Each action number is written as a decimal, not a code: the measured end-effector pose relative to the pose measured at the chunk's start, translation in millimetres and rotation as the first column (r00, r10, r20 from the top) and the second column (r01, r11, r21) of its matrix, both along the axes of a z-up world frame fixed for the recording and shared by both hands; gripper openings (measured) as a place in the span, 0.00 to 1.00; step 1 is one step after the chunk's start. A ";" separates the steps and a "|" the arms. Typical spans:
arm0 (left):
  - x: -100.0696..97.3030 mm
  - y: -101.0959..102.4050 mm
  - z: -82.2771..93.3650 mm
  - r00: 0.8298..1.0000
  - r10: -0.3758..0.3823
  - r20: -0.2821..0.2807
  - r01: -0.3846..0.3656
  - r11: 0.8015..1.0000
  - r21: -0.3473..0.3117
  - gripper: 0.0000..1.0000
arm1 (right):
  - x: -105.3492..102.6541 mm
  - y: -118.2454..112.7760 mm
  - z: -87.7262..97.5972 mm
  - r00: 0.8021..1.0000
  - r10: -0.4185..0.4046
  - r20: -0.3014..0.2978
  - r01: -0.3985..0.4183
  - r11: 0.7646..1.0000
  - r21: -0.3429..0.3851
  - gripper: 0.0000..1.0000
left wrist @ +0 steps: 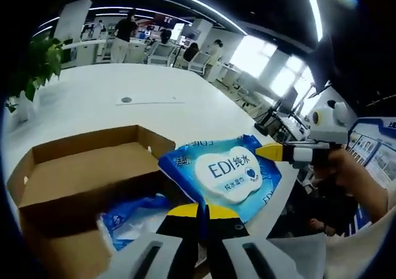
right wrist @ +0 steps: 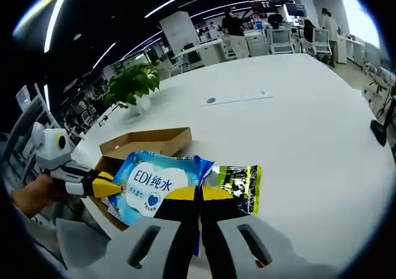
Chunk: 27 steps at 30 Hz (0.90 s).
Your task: Operate the shoe box by opening the lid, removing the specified soft item, and placing it in the target area until the item is outside and the box remains undamaged.
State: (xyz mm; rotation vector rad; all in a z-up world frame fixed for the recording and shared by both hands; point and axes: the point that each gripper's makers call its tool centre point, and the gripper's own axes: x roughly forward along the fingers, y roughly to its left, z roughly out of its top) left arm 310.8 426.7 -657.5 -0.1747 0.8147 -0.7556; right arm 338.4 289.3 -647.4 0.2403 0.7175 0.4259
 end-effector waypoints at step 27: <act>21.5 -50.9 -24.7 0.994 -0.095 -0.045 0.098 0.994 0.058 0.00 | 18.0 -48.0 -29.0 0.997 -0.053 -0.052 0.051 0.998 -0.029 0.00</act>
